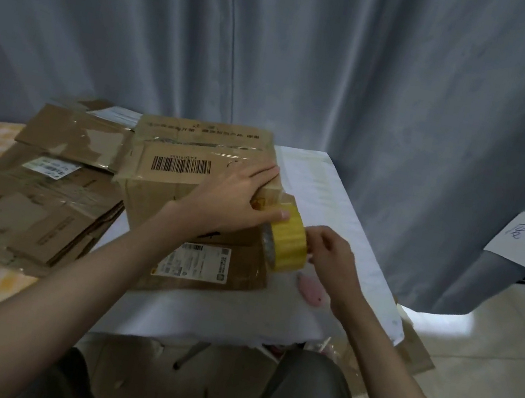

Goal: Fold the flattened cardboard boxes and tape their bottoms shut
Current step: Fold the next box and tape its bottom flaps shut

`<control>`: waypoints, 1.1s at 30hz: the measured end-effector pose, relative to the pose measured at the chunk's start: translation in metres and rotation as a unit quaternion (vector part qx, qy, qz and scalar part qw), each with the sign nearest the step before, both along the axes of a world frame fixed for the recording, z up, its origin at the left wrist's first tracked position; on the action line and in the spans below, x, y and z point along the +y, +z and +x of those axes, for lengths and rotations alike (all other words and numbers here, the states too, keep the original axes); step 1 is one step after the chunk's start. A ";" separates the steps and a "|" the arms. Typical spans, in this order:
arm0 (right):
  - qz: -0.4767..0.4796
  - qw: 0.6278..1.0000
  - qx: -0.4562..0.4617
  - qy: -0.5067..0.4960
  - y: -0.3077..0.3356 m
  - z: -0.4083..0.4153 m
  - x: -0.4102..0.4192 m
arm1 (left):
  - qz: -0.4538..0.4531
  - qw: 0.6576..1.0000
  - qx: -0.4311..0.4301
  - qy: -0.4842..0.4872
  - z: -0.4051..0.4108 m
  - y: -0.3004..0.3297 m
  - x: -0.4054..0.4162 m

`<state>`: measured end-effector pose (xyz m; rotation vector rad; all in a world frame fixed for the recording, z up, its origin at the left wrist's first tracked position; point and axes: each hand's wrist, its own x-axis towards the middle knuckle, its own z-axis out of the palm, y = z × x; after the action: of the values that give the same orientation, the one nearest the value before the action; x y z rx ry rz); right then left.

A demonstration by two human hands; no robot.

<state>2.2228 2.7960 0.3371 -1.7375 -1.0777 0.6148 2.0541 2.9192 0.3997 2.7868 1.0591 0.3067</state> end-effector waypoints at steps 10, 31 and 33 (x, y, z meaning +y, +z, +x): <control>-0.173 0.949 -0.262 0.017 -0.053 0.031 -0.002 | 0.045 0.999 0.017 -0.007 -0.002 -0.016 0.001; 0.229 0.915 -0.279 0.179 0.058 0.013 0.028 | -0.306 0.847 -0.414 0.135 0.002 -0.044 -0.066; 0.221 0.915 -0.282 0.182 0.058 0.012 0.031 | -0.311 0.847 -0.411 0.131 0.001 -0.043 -0.066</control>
<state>2.2352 2.8270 0.3955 -1.3393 -1.8147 0.0498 2.0550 2.8537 0.3563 1.6450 1.0288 0.8957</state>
